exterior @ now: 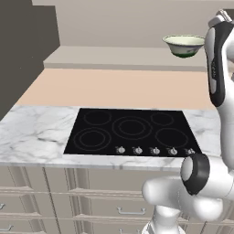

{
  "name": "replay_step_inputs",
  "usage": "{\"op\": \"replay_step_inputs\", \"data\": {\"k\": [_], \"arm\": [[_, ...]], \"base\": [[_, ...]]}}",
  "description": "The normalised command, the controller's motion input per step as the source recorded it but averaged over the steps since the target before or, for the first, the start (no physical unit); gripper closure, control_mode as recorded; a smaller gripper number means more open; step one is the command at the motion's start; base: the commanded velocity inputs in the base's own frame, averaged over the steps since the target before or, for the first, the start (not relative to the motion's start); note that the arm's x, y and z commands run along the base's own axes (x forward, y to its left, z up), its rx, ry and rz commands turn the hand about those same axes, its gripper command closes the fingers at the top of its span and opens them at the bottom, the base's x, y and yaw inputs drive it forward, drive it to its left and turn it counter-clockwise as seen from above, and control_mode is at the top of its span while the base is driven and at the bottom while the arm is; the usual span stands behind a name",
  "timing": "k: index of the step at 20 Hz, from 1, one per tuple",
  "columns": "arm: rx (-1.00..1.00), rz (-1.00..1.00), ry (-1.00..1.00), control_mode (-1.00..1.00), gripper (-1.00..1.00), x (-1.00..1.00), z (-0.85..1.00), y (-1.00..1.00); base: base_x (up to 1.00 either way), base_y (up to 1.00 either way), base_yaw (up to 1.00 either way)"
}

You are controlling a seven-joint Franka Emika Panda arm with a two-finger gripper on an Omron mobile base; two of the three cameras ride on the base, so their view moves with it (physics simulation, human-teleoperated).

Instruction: Move the bowls from the cabinet to the plates on the dining table.

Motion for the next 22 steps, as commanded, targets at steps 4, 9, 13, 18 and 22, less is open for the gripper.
{"op": "replay_step_inputs", "data": {"k": [4, 9, 13, 18, 22], "arm": [[0.0, 0.04, 0.0, -1.0, -1.0, 0.42, -0.06, -0.09], [0.0, 0.02, 0.0, -1.0, -1.0, 0.49, -0.01, -0.06], [-0.01, 0.0, 0.01, -1.0, -1.0, 0.53, -0.02, -0.07], [-0.03, 0.0, 0.03, -1.0, -1.0, 0.42, -0.11, -0.12], [-0.05, 0.0, 0.03, -1.0, -1.0, 0.32, -0.16, -0.14]], "base": [[0.0, 0.0, 0.0], [0.0, 0.0, 0.0], [0.0, 0.0, 0.0], [0.0, 0.0, 0.0], [0.0, 0.0, 0.0]]}}
